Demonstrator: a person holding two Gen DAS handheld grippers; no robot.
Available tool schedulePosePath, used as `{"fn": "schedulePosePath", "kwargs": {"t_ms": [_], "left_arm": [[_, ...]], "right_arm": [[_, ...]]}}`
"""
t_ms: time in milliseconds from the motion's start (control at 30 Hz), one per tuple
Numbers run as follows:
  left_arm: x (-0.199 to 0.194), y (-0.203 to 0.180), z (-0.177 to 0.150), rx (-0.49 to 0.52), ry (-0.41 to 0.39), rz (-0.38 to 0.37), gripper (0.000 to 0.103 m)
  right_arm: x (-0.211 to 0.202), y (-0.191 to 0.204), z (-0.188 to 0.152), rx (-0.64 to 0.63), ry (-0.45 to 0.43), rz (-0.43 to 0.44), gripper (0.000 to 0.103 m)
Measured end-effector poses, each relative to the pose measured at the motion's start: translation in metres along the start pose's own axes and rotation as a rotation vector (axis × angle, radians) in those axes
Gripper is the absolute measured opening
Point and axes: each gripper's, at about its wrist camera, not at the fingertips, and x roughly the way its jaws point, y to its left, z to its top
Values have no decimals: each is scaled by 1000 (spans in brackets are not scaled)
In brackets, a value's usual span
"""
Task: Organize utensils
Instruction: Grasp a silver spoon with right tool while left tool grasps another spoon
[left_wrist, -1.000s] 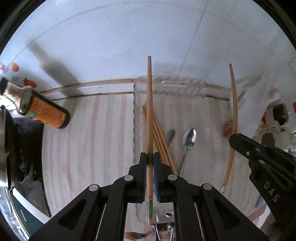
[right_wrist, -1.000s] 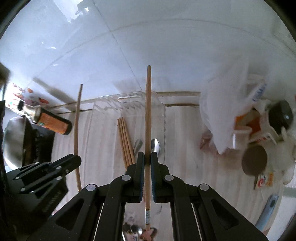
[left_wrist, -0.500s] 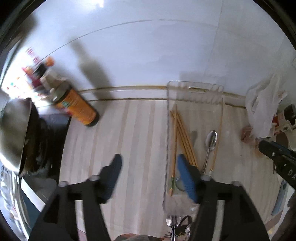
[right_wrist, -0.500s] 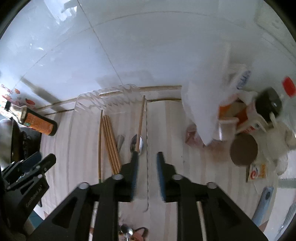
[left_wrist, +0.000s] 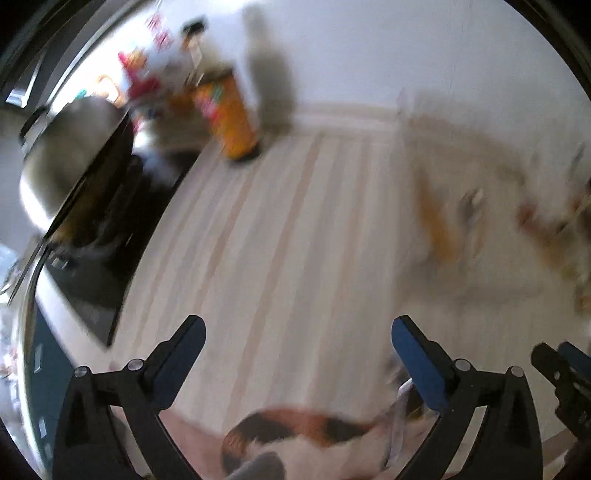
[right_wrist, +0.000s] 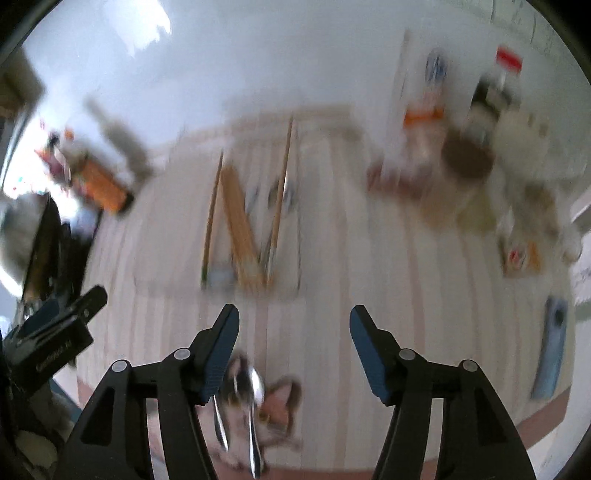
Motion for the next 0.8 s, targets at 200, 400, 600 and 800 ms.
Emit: {"fn": "schedulePosePath", "kwargs": {"t_ms": [200,400,600,800], "left_arm": [[37,19,-59,-12,121,69,103],[51,30,-94,-28,201,87,103],[48,13,-93,-10,197,34,102],[47,-35,-78,56,209,-109,94]], "right_arm": [[59,15,-62,-40,194,18,64],[94,37,-91,-97,263,12,43],[98,51,-103,-233,213,-122,6],[94,-6,-102,-154,222,-172,6]]}}
